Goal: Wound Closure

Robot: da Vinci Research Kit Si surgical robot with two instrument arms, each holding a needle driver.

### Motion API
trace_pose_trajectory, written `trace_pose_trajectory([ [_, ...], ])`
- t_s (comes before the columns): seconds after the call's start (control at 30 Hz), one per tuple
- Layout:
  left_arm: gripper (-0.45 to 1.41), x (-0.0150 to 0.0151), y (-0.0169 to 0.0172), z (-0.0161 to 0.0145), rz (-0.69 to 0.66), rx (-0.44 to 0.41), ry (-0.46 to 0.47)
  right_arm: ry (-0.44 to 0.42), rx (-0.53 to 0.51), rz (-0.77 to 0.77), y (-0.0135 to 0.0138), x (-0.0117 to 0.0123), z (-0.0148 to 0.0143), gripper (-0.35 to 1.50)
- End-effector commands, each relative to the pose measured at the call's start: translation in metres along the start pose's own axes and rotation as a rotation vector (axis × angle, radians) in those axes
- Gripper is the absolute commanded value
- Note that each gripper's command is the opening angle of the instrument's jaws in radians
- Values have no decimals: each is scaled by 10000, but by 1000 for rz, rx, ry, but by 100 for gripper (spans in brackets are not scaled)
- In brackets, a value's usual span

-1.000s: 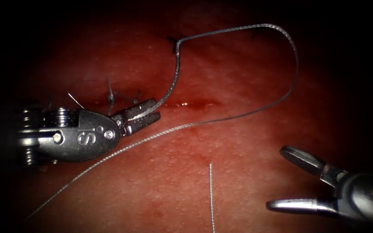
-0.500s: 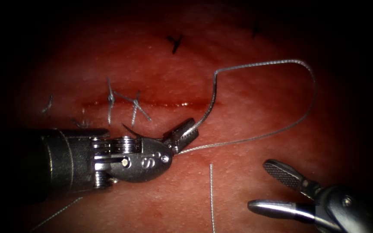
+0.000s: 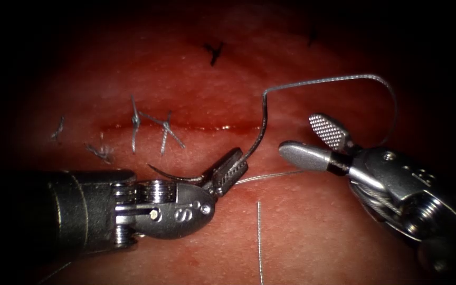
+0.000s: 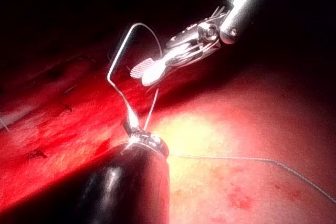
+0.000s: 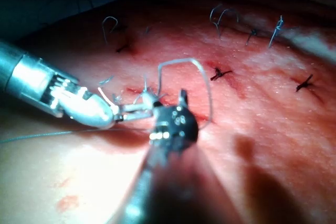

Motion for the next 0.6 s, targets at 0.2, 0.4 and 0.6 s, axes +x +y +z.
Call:
trace_pose_trajectory([
  [0.2,-33,4,3,5,-2,-14,27,7,10,11,4,6,25,115],
  [0.4,-32,8,5,2,2,-16,36,8,20,29,-4,4,39,111],
  [0.6,-32,12,5,-2,6,-19,45,9,30,29,-12,2,53,93],
])
